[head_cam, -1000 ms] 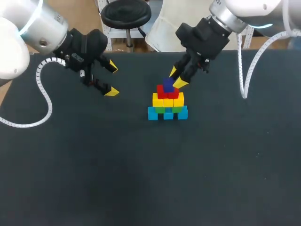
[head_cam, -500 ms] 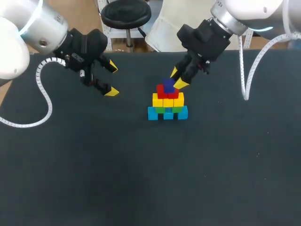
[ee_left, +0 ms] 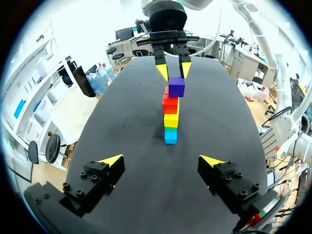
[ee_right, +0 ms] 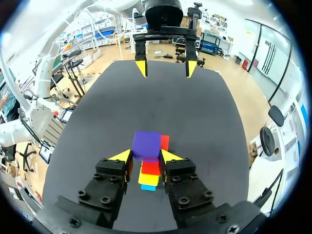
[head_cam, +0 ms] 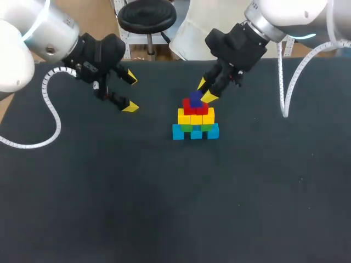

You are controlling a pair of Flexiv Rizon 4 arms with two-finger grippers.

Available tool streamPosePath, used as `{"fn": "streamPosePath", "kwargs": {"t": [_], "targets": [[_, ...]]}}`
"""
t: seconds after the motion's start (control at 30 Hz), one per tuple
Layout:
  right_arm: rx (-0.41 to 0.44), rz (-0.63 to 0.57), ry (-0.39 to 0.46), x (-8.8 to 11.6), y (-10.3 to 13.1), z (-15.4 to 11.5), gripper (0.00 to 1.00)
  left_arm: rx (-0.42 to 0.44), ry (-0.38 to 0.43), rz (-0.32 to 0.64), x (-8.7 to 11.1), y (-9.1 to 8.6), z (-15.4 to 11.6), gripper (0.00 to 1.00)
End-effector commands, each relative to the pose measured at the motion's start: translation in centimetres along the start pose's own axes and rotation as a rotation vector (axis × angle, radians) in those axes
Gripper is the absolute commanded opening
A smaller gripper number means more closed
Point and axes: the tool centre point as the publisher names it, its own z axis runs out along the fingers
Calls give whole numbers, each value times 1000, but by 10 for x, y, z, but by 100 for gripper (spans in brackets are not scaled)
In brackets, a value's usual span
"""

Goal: Place the blue cubes, place green cubes on the blue cubes, place the yellow cubes on the green cubes, then place the red cubes on the yellow cubes, and place purple cube on the red cubes.

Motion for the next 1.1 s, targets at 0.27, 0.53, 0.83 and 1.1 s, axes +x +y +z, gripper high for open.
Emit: {"fn": "streamPosePath", "kwargs": {"t": [0.27, 0.53, 0.83, 1.1], "targets": [[5, 8, 9, 3, -5, 2, 0, -1, -3, 3, 1, 0, 0, 100], [8, 8, 6, 2, -9, 3, 0, -1, -3, 3, 1, 0, 0, 100], [7, 12, 7, 3, -10, 3, 0, -1, -3, 3, 1, 0, 0, 100], [6, 16, 7, 4, -11, 3, 4, -1, -3, 3, 1, 0, 0, 100]]}}
